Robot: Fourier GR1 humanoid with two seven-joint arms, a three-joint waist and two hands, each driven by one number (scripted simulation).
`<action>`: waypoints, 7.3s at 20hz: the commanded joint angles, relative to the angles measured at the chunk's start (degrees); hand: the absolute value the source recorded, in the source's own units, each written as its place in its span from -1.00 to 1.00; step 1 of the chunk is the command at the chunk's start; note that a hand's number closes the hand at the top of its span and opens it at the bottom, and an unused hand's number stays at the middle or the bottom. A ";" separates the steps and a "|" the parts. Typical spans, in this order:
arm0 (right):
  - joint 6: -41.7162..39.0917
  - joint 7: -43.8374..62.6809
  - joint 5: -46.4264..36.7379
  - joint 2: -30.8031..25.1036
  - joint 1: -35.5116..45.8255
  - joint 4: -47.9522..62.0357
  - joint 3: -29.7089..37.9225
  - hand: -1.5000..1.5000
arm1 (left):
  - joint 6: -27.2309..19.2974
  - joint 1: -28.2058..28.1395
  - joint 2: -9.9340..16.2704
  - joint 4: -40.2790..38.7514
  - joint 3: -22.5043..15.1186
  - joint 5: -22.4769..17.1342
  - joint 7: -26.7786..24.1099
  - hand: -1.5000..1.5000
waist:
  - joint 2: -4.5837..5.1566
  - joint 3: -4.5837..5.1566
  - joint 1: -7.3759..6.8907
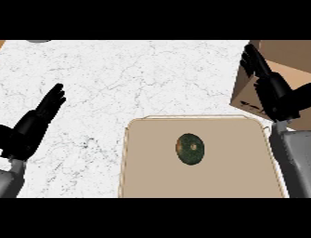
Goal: Pick the squash from the tray and place it in the cardboard box
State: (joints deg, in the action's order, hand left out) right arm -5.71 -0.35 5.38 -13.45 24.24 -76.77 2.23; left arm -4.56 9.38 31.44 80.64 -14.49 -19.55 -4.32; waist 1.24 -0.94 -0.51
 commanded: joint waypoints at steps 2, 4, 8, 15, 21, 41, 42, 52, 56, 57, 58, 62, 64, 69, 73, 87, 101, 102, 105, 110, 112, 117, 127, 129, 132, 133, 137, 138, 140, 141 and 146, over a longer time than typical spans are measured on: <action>-7.19 -1.28 6.40 -3.23 2.26 -5.99 2.93 -1.00 | 1.61 1.55 1.87 0.37 1.23 2.26 -1.56 0.00 | -1.41 0.93 0.91; -10.16 -3.40 9.45 -4.71 6.98 -8.59 4.45 -1.00 | -0.98 4.82 1.01 2.50 -1.19 6.36 -2.11 0.00 | -1.60 0.86 1.31; -16.79 -4.19 2.37 -17.55 5.38 -14.10 3.70 -1.00 | 0.40 4.56 1.47 3.99 -1.58 7.06 -3.65 0.00 | -1.63 0.95 1.85; -20.70 -32.84 -10.12 -19.06 -0.83 -8.65 1.49 -1.00 | 0.92 4.30 -0.30 5.21 -2.48 9.41 -3.53 0.00 | -1.02 0.87 -0.14; -18.86 -32.31 -20.58 -21.43 -2.90 -17.61 -4.97 -1.00 | 2.24 4.79 -0.43 4.56 -0.84 9.62 -2.74 0.00 | -1.40 0.98 0.72; -36.58 11.33 -44.75 -15.57 -4.33 -48.10 -31.87 -1.00 | 3.44 3.87 -5.44 3.15 0.06 13.86 -3.96 0.00 | -1.34 1.01 0.79; -34.30 8.71 -47.00 -14.94 -5.63 -43.90 -32.07 -1.00 | 5.78 2.90 -3.24 5.30 1.83 12.90 -3.15 0.00 | -1.29 0.96 0.41; -36.69 9.41 -55.65 -10.99 -7.21 -44.42 -33.05 -1.00 | 8.95 5.52 -6.67 4.39 6.41 15.67 -0.80 0.00 | -1.26 0.94 0.54; -33.00 11.51 -61.50 -4.76 -7.46 -40.06 -37.41 -1.00 | 8.38 4.11 -8.75 6.44 6.21 17.92 0.26 0.00 | -1.28 0.95 0.40; -31.87 6.88 -60.57 -7.04 -7.96 -38.59 -33.74 -1.00 | 7.13 5.45 -11.15 2.08 5.78 20.74 -3.50 0.00 | -1.22 0.95 0.57; -31.96 5.56 -61.51 -6.32 -4.97 -34.73 -33.39 -1.00 | 7.90 1.60 -9.81 8.00 5.87 20.00 -0.72 0.00 | -1.26 0.94 0.22; -31.10 7.35 -66.42 -5.54 -11.04 -39.28 -37.14 -1.00 | 10.77 2.94 -9.75 6.10 9.24 19.54 -1.37 0.00 | -1.30 0.94 0.52; -32.04 5.72 -66.95 -4.48 -4.85 -31.99 -34.44 -1.00 | 9.39 1.13 -10.38 11.36 8.05 20.61 2.34 0.00 | -1.29 0.94 0.14; -26.58 2.89 -71.88 -3.88 -9.58 -31.00 -35.78 -1.00 | 12.27 1.90 -12.26 6.30 9.93 22.32 -2.26 0.00 | -1.24 0.94 0.50; -27.49 0.99 -72.52 -1.75 -9.80 -28.54 -36.32 -1.00 | 11.06 0.34 -14.73 9.92 8.87 24.42 -0.09 0.00 | -1.27 0.94 0.43; -18.65 -5.73 -80.43 -0.54 -9.97 -15.98 -31.59 -1.00 | 17.29 6.39 -13.97 4.69 16.53 23.44 0.39 0.00 | -1.22 0.94 0.57; -9.62 -15.26 -83.20 4.58 -6.41 -9.52 -31.84 1.00 | 18.06 3.05 -16.06 6.38 16.69 26.35 -0.93 0.00 | -1.23 0.95 0.47; -2.85 -19.12 -83.00 2.92 -6.39 -4.05 -30.41 1.00 | 17.70 1.29 -17.10 8.22 15.62 26.40 -0.09 0.00 | -1.18 0.93 0.22; -6.97 -19.50 -82.42 3.19 -8.71 -10.56 -30.64 1.00 | 18.11 4.61 -16.36 5.05 16.87 27.39 -0.65 0.00 | -1.24 0.95 0.64; -16.95 -28.88 -72.36 -4.26 -17.19 -16.60 -28.47 1.00 | 17.13 1.04 -17.03 9.92 16.21 27.42 -0.64 0.00 | -1.47 0.95 1.00; -15.58 -31.69 -71.02 -5.66 -17.78 -18.35 -26.72 1.00 | 18.77 4.03 -16.22 7.84 16.96 26.70 2.06 0.00 | -1.31 0.94 0.94; -12.30 -34.69 -67.09 -4.90 -16.47 -23.63 -21.02 1.00 | 19.00 5.45 -16.67 6.88 17.49 26.70 1.78 0.00 | -1.27 0.93 0.80; -23.09 -26.09 -54.28 -3.65 -14.23 -42.63 -6.38 1.00 | 16.94 1.71 -18.98 8.32 15.85 29.24 -1.51 0.00 | -1.33 0.99 0.82; -22.93 -22.83 -49.64 -2.22 -15.09 -42.30 1.28 1.00 | 17.33 1.48 -19.13 11.71 15.21 28.65 2.62 0.00 | -1.55 0.94 0.97; -26.22 -12.62 -45.53 2.28 -9.06 -39.40 5.52 1.00 | 19.18 2.75 -17.94 11.18 16.29 27.04 2.39 0.00 | -1.35 1.02 0.34; -24.83 -13.09 -44.41 0.92 -6.52 -36.67 9.93 1.00 | 17.60 2.22 -19.01 9.09 15.75 28.58 1.47 0.00 | -1.14 0.99 0.44; -23.95 -9.35 -44.36 -1.96 2.22 -26.35 14.70 1.00 | 18.72 4.47 -18.34 8.58 16.59 27.72 2.08 0.00 | -1.03 0.95 -0.01; -27.93 -1.46 -42.22 -1.29 7.40 -29.05 15.44 1.00 | 19.27 3.48 -17.72 8.45 16.74 27.80 0.95 0.00 | -1.21 1.01 0.04; -27.15 -4.47 -40.74 -5.79 11.02 -19.69 20.26 1.00 | 18.47 1.89 -18.74 8.26 16.20 28.40 -0.68 0.00 | -1.06 0.98 -0.28; -25.07 -5.72 -42.81 -7.42 12.62 -15.70 19.89 1.00 | 19.49 2.78 -17.16 10.32 17.76 27.14 1.56 0.00 | -1.06 0.95 -0.57; -17.60 -15.63 -50.76 -15.35 15.53 -0.62 17.21 1.00 | 19.84 2.85 -18.16 9.33 16.28 28.03 0.26 0.00 | -0.81 0.93 -0.85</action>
State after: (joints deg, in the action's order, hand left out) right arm -27.65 -11.23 -40.62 -23.94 37.02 -87.14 20.40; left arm 14.69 12.96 13.28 89.51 2.05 8.47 -3.36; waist 0.29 0.01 -0.99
